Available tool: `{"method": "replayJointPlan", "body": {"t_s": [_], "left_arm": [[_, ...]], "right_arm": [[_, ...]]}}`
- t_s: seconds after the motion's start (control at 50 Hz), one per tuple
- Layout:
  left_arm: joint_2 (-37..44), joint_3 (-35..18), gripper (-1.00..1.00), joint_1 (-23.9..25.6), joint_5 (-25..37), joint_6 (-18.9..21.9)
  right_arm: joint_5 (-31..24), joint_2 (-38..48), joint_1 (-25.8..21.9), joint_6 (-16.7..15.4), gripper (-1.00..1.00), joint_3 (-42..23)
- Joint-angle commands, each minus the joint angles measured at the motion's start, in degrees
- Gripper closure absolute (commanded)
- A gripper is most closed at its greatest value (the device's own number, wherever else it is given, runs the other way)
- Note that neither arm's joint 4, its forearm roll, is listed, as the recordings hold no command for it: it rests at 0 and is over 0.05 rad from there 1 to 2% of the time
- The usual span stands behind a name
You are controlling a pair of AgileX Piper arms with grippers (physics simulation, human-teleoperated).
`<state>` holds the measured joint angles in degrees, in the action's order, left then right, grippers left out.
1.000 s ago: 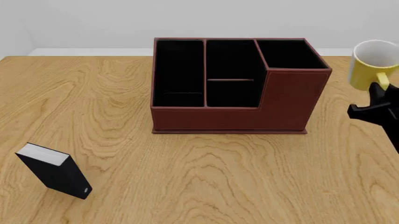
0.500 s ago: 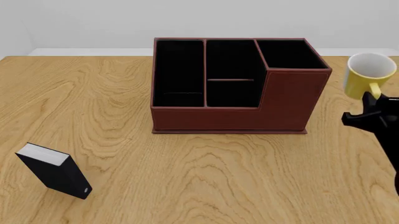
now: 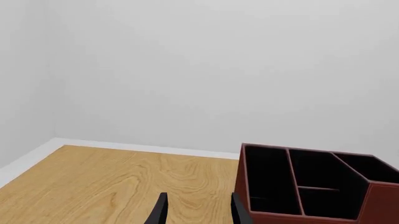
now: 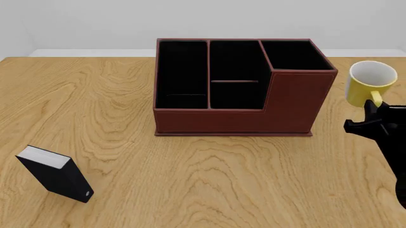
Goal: Pick up the yellow and white mug and place it to the right of the caddy.
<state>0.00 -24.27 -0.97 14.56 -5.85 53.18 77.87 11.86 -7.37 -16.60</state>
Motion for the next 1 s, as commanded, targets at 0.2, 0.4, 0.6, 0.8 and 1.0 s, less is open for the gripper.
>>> {"method": "replayJointPlan", "body": {"t_s": [0.2,0.4,0.6,0.8,1.0], "left_arm": [[0.0,-0.08,-1.0,0.06,0.03,0.04],[0.0,0.03,-1.0,0.08,-0.04,0.08],[0.0,-0.18,-1.0,0.23,0.1,0.09],[0.0,-0.49,-1.0,0.31,0.33,0.13],[0.0,-0.96,-1.0,0.27,0.59,0.06]], "right_arm": [[3.14,3.39,0.13,0.8,1.0,0.36],[4.92,5.66,0.23,0.93,1.0,0.67],[6.17,7.67,0.47,1.04,1.0,0.59],[7.41,9.62,0.63,1.15,1.0,0.71],[9.96,13.21,0.73,1.27,1.0,0.76]]}}
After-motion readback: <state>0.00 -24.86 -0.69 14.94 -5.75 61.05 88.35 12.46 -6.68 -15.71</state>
